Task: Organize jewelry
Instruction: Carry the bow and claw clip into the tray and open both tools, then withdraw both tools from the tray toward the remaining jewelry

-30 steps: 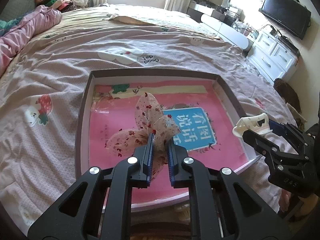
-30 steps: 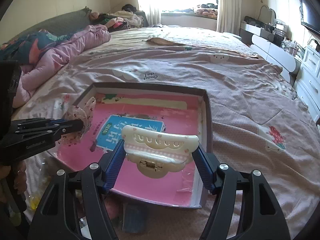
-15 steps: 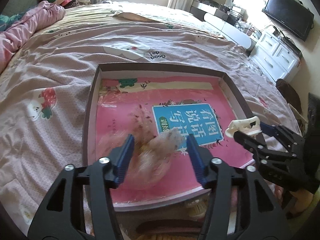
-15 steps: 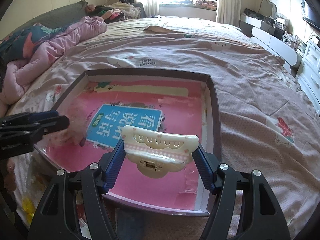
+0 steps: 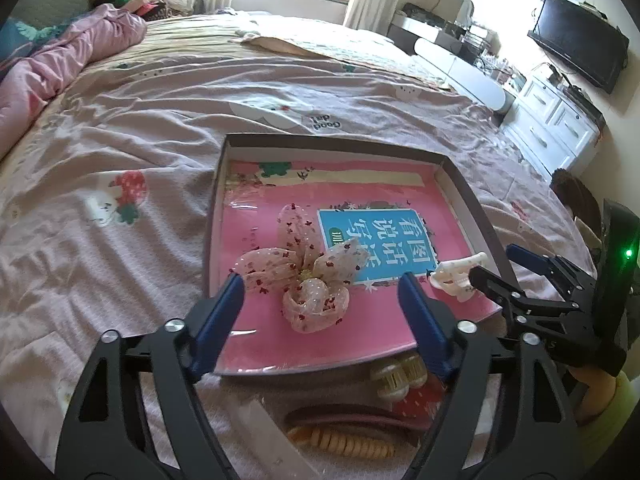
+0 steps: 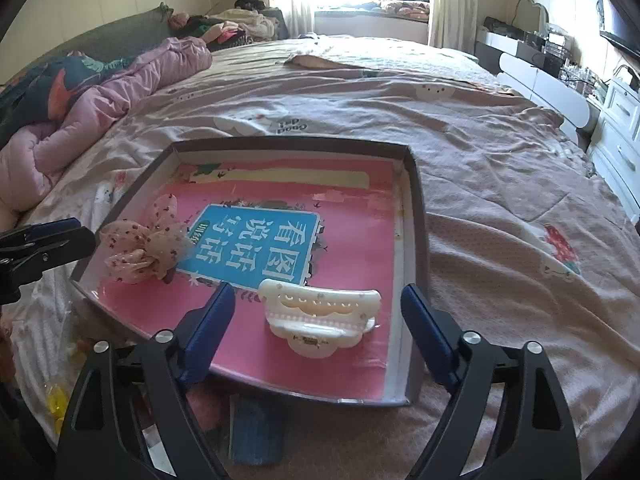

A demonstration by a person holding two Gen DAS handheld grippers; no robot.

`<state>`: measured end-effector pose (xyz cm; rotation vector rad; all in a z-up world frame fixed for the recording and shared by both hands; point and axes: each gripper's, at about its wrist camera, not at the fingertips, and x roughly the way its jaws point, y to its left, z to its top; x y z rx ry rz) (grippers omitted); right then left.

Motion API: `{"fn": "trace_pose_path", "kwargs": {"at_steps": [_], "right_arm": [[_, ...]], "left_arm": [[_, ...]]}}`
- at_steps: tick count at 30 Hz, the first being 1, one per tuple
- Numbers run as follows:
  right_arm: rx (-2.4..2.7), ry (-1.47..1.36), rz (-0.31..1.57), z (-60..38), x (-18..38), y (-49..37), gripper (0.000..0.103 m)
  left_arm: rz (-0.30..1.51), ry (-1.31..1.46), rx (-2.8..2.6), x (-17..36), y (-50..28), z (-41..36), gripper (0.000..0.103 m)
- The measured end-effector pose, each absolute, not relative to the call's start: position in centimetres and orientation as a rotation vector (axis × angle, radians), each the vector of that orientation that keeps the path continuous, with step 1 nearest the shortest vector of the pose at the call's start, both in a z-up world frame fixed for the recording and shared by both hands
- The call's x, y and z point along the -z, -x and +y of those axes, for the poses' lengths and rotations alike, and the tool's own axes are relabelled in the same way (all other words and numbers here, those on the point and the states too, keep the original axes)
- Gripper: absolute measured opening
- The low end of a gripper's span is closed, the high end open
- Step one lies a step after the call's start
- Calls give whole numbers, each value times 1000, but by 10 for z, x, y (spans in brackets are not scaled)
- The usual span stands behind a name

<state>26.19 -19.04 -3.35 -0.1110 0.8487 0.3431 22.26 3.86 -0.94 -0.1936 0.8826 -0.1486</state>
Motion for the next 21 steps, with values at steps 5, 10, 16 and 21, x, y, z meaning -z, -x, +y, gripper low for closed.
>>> {"fn": "trace_pose_path", "kwargs": {"at_steps": [5, 10, 16, 21], "right_arm": [[-350, 112, 810, -196, 17, -244, 93], [-361, 109, 781, -202, 1, -225, 95], [-384, 102, 742, -209, -18, -198, 96], [-403, 98, 726, -214, -28, -177, 96]], "left_arm": [[855, 205, 123, -3, -208, 42, 86], [825, 213, 105, -15, -193, 44, 92], [800, 211, 93, -26, -171, 45, 92], [786, 218, 84, -29, -152, 46, 92]]}}
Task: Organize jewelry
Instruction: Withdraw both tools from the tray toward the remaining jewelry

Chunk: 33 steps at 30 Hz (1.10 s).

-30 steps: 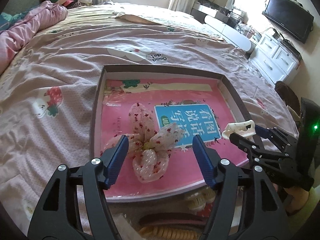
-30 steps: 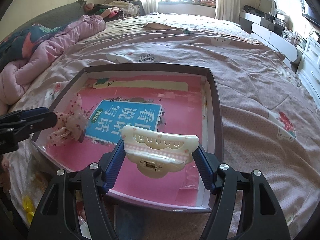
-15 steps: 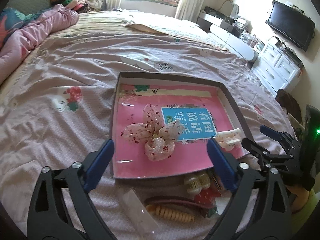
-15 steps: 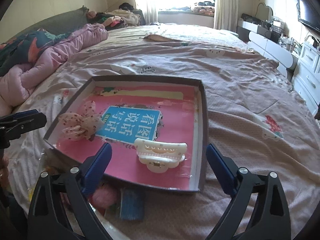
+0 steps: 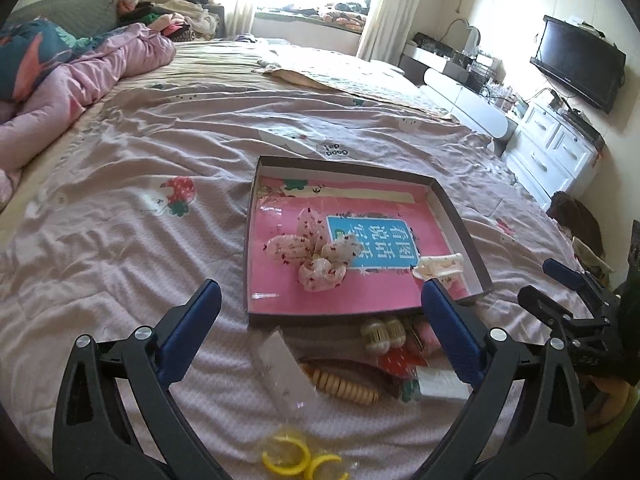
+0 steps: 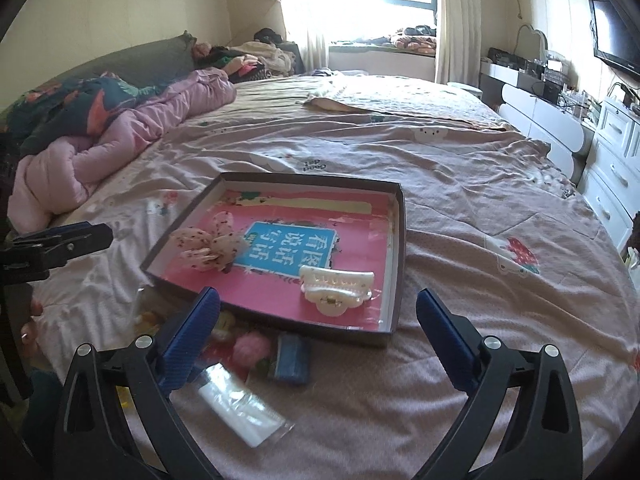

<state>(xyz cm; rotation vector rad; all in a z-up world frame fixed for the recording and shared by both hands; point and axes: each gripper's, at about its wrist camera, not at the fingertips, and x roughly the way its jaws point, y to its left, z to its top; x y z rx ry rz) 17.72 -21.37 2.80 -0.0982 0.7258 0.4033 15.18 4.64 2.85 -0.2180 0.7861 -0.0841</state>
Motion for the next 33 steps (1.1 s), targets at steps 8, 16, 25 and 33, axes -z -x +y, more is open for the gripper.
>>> {"fn": "trace_pose_path", "kwargs": {"at_steps": [8, 16, 25, 33], "right_arm": [[-437, 119, 719, -214, -33, -146, 96], [-461, 143, 732, -208, -26, -126, 96], [-480, 164, 762, -204, -15, -112, 96], [-502, 181, 794, -200, -2, -103, 96]], "left_arm": [[785, 210, 78, -24, -125, 45, 92], [794, 193, 60, -16, -107, 46, 92], [825, 189, 53, -1, -92, 46, 92], [860, 180, 49, 11, -80, 49, 92]]}}
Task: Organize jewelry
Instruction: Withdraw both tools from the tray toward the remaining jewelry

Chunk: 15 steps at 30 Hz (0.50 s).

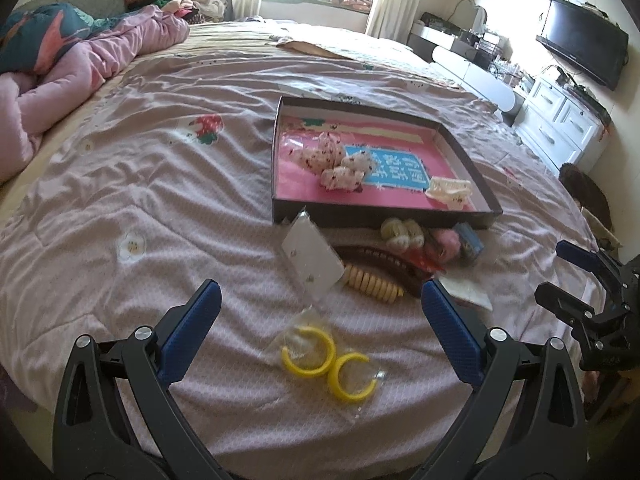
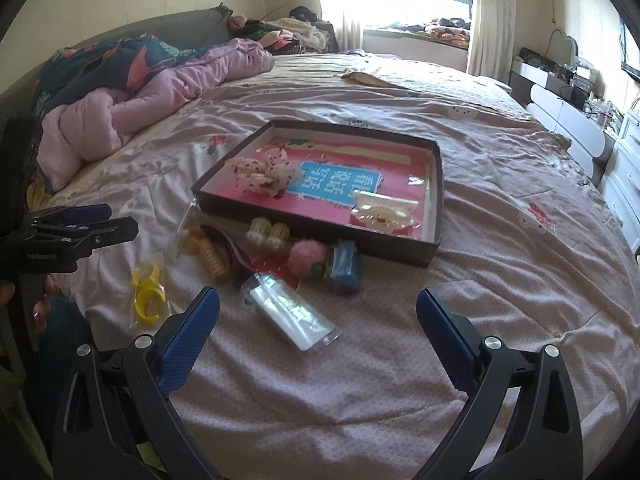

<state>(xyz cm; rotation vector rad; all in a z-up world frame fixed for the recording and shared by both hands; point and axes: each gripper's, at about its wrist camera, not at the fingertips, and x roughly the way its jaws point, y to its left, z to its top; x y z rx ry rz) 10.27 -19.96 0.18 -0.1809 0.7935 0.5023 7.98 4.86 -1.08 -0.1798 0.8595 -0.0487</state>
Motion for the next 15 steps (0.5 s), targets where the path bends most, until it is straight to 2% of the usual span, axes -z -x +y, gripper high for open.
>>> {"fn": "trace_pose_path", "kwargs": {"at_steps": [15], "right_arm": [[-532, 231, 842, -187, 27, -100, 96]], "left_arm": [[974, 152, 67, 42, -61, 49, 92]]}}
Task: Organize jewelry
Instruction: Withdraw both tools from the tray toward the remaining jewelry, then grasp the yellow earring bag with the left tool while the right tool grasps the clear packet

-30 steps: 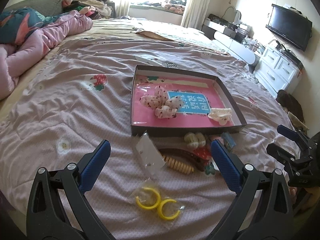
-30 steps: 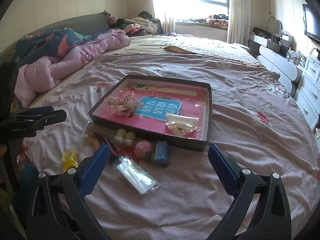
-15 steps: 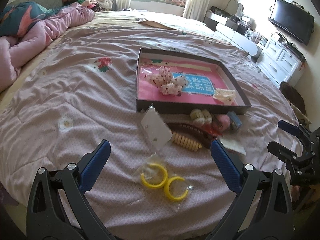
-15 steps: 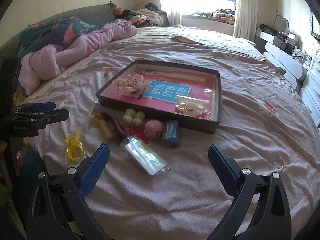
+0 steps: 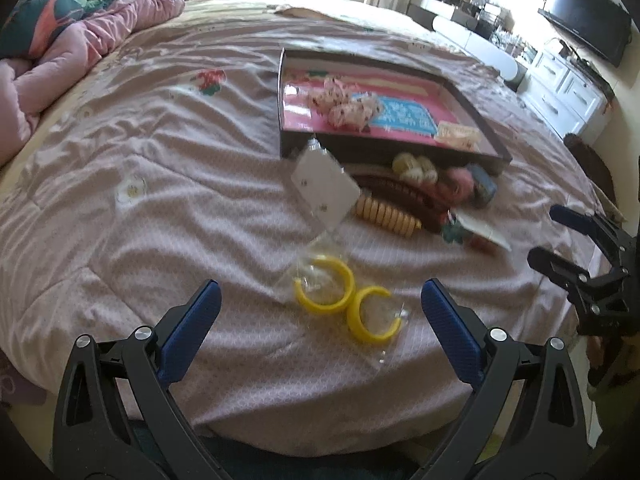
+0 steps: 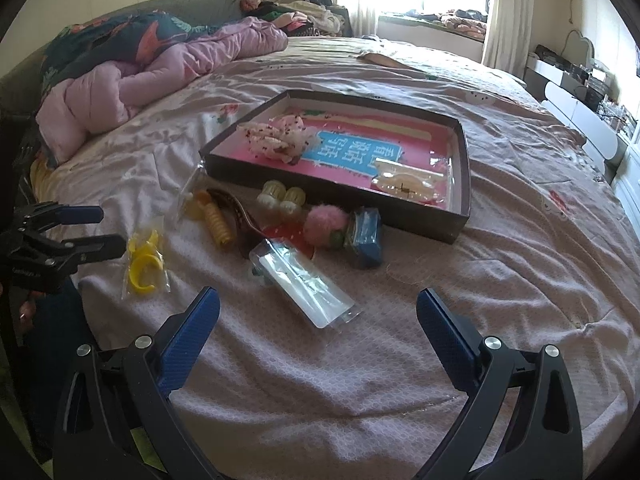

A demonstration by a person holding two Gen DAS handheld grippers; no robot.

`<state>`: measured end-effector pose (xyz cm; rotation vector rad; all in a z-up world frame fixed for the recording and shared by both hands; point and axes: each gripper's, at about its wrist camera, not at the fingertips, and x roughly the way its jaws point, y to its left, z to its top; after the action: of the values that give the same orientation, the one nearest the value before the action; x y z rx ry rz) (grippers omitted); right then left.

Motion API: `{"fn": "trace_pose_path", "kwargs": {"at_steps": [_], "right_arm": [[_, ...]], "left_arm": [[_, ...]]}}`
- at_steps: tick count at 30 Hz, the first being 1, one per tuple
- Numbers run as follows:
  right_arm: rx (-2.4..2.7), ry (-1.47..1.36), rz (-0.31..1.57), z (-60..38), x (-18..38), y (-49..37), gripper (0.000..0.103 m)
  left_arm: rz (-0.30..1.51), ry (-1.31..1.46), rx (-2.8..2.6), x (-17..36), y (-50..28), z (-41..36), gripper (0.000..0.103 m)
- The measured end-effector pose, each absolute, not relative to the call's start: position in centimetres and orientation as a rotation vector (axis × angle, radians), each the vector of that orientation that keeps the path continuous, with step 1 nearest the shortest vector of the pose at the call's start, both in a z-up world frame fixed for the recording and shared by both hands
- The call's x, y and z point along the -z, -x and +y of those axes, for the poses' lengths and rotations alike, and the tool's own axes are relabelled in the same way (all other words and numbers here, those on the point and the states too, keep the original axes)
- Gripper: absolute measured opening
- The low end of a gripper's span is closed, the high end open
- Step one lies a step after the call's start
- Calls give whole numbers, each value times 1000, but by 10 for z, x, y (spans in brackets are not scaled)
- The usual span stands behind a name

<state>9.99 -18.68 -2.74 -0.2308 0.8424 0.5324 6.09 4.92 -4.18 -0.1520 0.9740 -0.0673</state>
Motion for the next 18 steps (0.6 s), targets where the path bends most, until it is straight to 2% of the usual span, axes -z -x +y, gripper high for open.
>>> {"fn": "trace_pose_path", "kwargs": {"at_steps": [9, 13, 18], "right_arm": [[-526, 256, 870, -185, 47, -110, 96], [-530, 267, 876, -182, 53, -115, 96], [-541, 289, 890, -173, 61, -125, 95]], "left_arm": [[1060, 185, 123, 61, -70, 43, 91], [1087, 222, 156, 68, -72, 40, 83], [1100, 219, 159, 72, -77, 33, 79]]}}
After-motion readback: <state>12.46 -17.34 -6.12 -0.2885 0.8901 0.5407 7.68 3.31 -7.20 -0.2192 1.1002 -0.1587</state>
